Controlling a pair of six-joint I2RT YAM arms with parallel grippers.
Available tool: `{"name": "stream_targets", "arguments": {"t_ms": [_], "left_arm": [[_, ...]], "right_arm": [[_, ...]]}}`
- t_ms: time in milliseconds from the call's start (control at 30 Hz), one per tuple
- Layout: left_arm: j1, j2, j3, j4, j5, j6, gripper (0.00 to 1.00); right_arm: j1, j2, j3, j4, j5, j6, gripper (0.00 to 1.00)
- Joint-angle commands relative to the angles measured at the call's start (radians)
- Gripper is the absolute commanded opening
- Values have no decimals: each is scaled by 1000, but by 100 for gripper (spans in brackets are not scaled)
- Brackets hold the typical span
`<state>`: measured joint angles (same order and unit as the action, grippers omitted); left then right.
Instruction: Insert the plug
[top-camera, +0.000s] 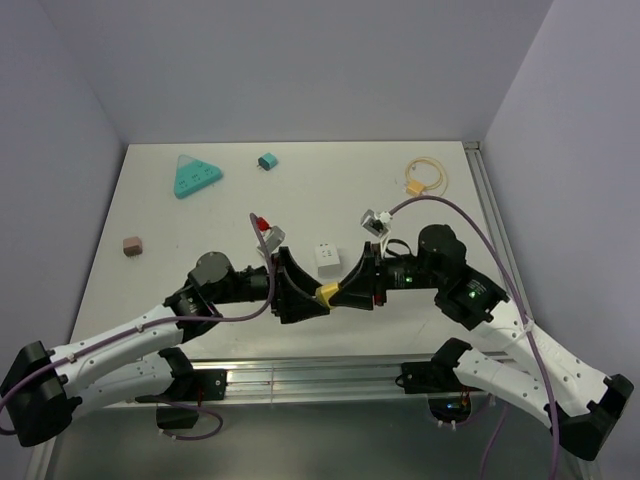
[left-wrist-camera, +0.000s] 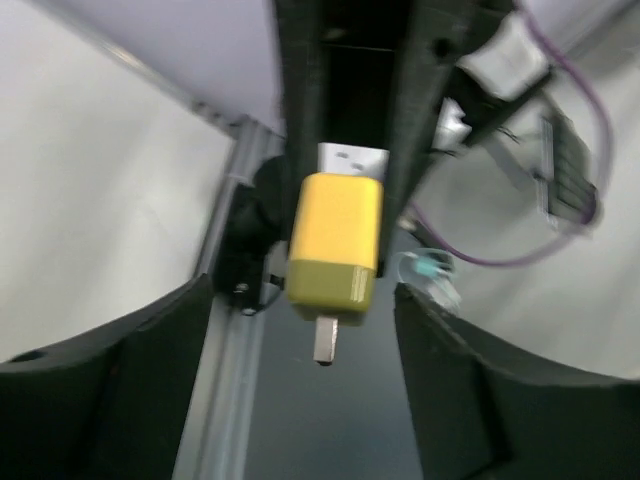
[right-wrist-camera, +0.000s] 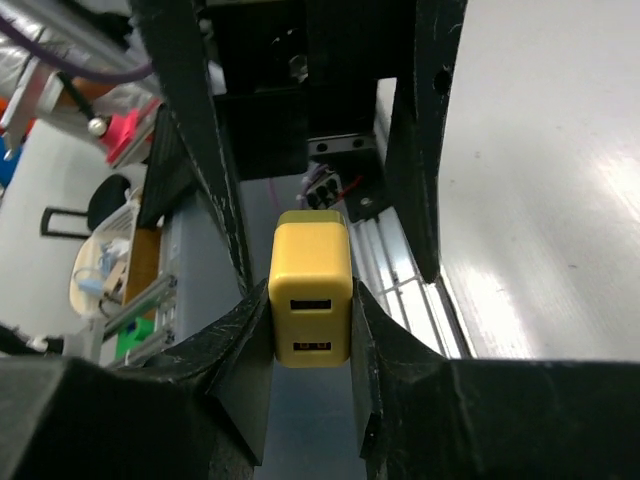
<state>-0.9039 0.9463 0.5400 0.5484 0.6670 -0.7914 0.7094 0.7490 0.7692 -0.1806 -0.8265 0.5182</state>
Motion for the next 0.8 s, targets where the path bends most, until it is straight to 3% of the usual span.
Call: {"name": "stream_targets", "arguments": {"t_ms": [0,100,300,467,767], "left_arm": [[2,-52,58,-235,-265,104,81],[2,-75,63,-361,-422,126,99],[3,-150,23,-452,-619,63,100],[5,-210,23,-593,-888,-60,100],[5,-155,46,-711,-932,-158,100]], "right_arm": [[4,33,102,-106,134,-53,0],[4,84,156,-200,297,-58,0],[2,216,240,-324,559,-40,0],[2,369,317,-388,723,-11,0],[2,628,442,-480,912,34,0]]}}
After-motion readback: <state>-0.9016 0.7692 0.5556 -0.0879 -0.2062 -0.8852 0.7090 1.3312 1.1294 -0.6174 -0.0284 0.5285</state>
